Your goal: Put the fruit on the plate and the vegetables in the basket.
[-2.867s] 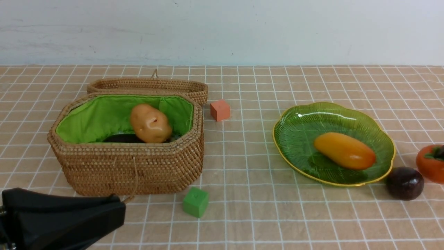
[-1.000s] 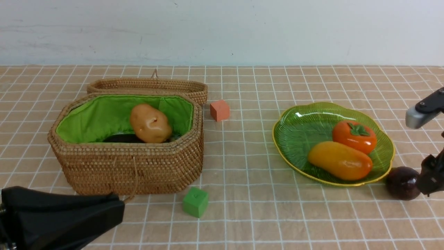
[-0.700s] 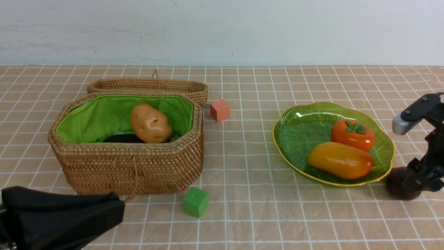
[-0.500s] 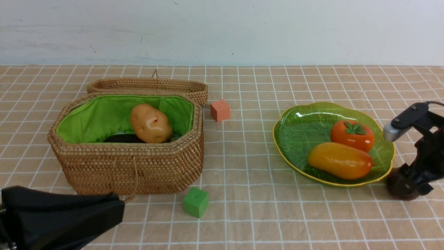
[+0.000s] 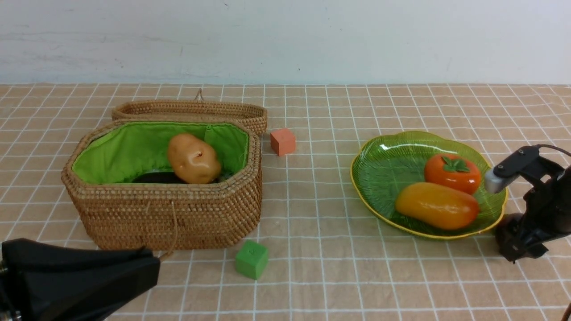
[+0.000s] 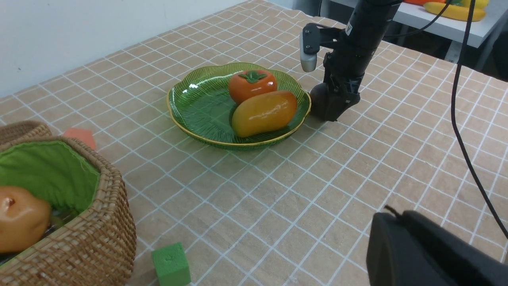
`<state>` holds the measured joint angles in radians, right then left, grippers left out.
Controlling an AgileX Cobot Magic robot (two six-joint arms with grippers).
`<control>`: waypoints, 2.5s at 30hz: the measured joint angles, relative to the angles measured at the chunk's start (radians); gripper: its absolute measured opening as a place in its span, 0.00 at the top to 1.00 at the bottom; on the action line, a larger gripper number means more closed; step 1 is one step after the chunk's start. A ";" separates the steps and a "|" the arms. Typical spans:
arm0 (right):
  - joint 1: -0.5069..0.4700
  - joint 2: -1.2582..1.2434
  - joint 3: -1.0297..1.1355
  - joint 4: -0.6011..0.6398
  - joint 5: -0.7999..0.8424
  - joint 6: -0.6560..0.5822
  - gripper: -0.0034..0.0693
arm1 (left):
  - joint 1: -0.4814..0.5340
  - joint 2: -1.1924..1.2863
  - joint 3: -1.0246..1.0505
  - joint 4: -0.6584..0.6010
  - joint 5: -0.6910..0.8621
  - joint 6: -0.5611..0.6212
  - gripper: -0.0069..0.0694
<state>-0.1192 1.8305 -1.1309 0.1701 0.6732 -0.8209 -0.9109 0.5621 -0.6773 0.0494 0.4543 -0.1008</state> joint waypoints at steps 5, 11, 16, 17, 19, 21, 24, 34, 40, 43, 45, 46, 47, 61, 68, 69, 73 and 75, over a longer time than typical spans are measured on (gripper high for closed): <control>0.000 0.001 -0.002 -0.003 0.015 0.092 0.17 | 0.000 0.000 0.000 0.000 0.000 0.000 0.91; 0.000 -0.019 -0.008 -0.092 0.171 0.379 0.17 | 0.000 0.000 0.000 0.000 0.000 0.000 0.91; 0.002 -0.138 -0.032 -0.125 0.281 0.726 0.17 | 0.000 0.000 0.000 0.000 0.015 0.000 0.91; 0.002 -0.145 -0.033 -0.123 0.281 0.735 0.17 | 0.000 0.000 0.000 0.000 0.015 0.000 0.90; 0.023 -0.219 -0.054 -0.083 0.274 0.783 0.17 | 0.000 0.000 0.000 0.000 0.018 0.000 0.90; 0.075 -0.280 -0.079 -0.007 0.216 0.759 0.17 | 0.000 0.000 0.000 0.000 0.018 0.000 0.90; 0.154 -0.294 -0.114 0.087 0.130 0.690 0.17 | 0.000 0.000 0.000 0.000 0.013 0.000 0.90; 0.299 0.000 -0.241 0.214 -0.172 0.588 0.17 | 0.000 0.000 0.000 0.001 -0.002 0.000 0.90; 0.299 0.102 -0.265 0.206 -0.224 0.587 0.04 | 0.000 0.000 0.008 0.020 -0.003 0.000 0.90; 0.299 0.105 -0.267 0.179 -0.231 0.587 0.02 | 0.000 0.000 0.019 0.025 -0.003 0.000 0.89; 0.299 0.095 -0.267 0.166 -0.230 0.587 0.03 | 0.000 0.000 0.021 0.027 -0.002 0.000 0.89; 0.299 0.083 -0.268 0.158 -0.221 0.587 0.04 | 0.000 0.000 0.021 0.027 -0.002 0.000 0.89; 0.299 0.056 -0.269 0.152 -0.197 0.587 0.06 | 0.000 0.000 0.021 0.031 -0.002 0.000 0.89; 0.299 -0.636 -0.122 0.097 0.496 0.644 0.83 | 0.000 -0.298 0.277 0.043 -0.203 -0.148 0.93; 0.299 -1.085 0.151 0.052 0.484 0.821 0.97 | 0.000 -0.478 0.480 0.097 -0.433 -0.155 0.93; 0.299 -1.113 0.167 0.047 0.480 0.821 0.97 | 0.000 -0.480 0.484 0.099 -0.441 -0.155 0.93; 0.299 -1.362 0.319 -0.030 0.452 0.967 0.96 | 0.000 -0.488 0.539 0.103 -0.454 -0.155 0.93; 0.299 -1.417 0.363 -0.059 0.442 1.006 0.96 | 0.000 -0.488 0.549 0.103 -0.443 -0.156 0.93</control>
<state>0.1798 0.4131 -0.7679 0.1108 1.1154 0.1850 -0.9109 0.0736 -0.1288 0.1522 0.0112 -0.2566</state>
